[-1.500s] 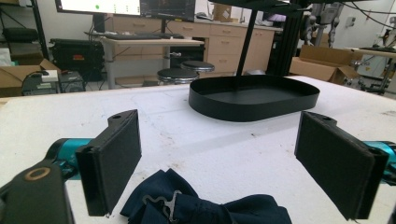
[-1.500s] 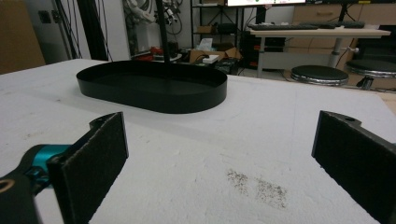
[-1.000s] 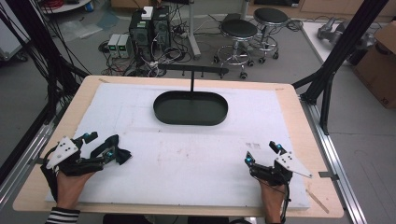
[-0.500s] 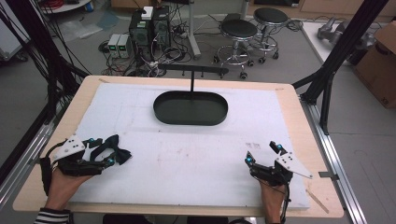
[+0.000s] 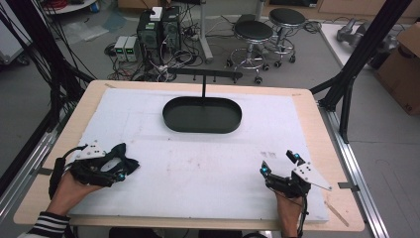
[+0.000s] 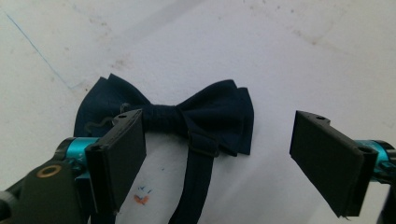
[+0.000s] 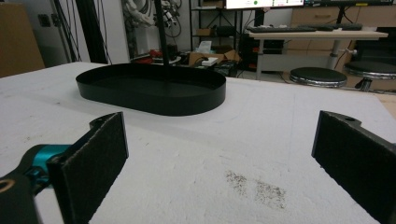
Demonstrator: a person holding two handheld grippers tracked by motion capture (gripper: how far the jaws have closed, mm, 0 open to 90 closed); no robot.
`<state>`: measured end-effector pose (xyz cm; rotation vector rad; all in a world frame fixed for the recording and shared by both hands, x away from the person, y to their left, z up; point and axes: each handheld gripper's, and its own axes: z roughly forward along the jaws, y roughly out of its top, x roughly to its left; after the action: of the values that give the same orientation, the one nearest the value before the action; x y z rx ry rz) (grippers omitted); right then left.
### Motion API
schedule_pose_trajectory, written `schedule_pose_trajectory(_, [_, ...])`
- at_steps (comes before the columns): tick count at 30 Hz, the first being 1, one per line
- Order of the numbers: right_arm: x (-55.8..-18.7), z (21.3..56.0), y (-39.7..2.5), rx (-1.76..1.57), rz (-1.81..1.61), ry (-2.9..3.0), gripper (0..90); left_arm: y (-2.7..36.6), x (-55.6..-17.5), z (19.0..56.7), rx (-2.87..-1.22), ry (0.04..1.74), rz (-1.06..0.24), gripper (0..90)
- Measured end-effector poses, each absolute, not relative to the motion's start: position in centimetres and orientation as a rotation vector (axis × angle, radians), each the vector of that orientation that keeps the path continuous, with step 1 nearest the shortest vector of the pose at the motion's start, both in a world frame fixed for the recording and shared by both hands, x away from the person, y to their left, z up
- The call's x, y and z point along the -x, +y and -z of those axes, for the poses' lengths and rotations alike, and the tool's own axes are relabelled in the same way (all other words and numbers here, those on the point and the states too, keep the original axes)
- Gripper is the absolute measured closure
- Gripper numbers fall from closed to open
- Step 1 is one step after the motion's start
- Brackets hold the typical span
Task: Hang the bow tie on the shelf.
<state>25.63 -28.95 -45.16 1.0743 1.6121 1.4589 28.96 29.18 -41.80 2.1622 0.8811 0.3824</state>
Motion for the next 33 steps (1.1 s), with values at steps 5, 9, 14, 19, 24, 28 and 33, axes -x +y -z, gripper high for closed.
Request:
schedule_pose_trajectory(5, [-25.6,45.2,-28.9,-1.085,-1.465,1.61,2.5,29.3,-29.3,41.7,-2.2,0.88,-0.334,30.1])
schedule_pose_trajectory(9, [-25.6,45.2,-28.9,-1.085,-1.465,1.61,2.5,29.3,-29.6,42.0,-2.218,0.885,-0.291,33.6])
schedule_pose_trajectory(14, [-25.6,45.2,-28.9,-1.083,-1.462,1.61,2.5,29.3,-29.9,42.2,-2.236,0.901,-0.272,37.8])
schedule_pose_trajectory(19, [-25.6,45.2,-28.9,-1.075,-1.458,1.611,2.5,29.2,-30.0,42.4,-2.255,0.93,-0.263,43.9])
schedule_pose_trajectory(24, [-25.6,45.2,-28.9,-1.073,-1.457,1.611,2.5,29.3,-30.2,42.5,-2.257,0.959,-0.245,48.6])
schedule_pose_trajectory(28, [-25.6,45.2,-28.9,-1.083,-1.46,1.613,2.5,29.3,-30.3,42.5,-2.266,0.98,-0.24,55.4])
schedule_pose_trajectory(33, [-25.6,45.1,-28.8,-1.085,-1.46,1.613,2.5,29.3,-30.4,42.5,-2.269,0.973,-0.238,64.2])
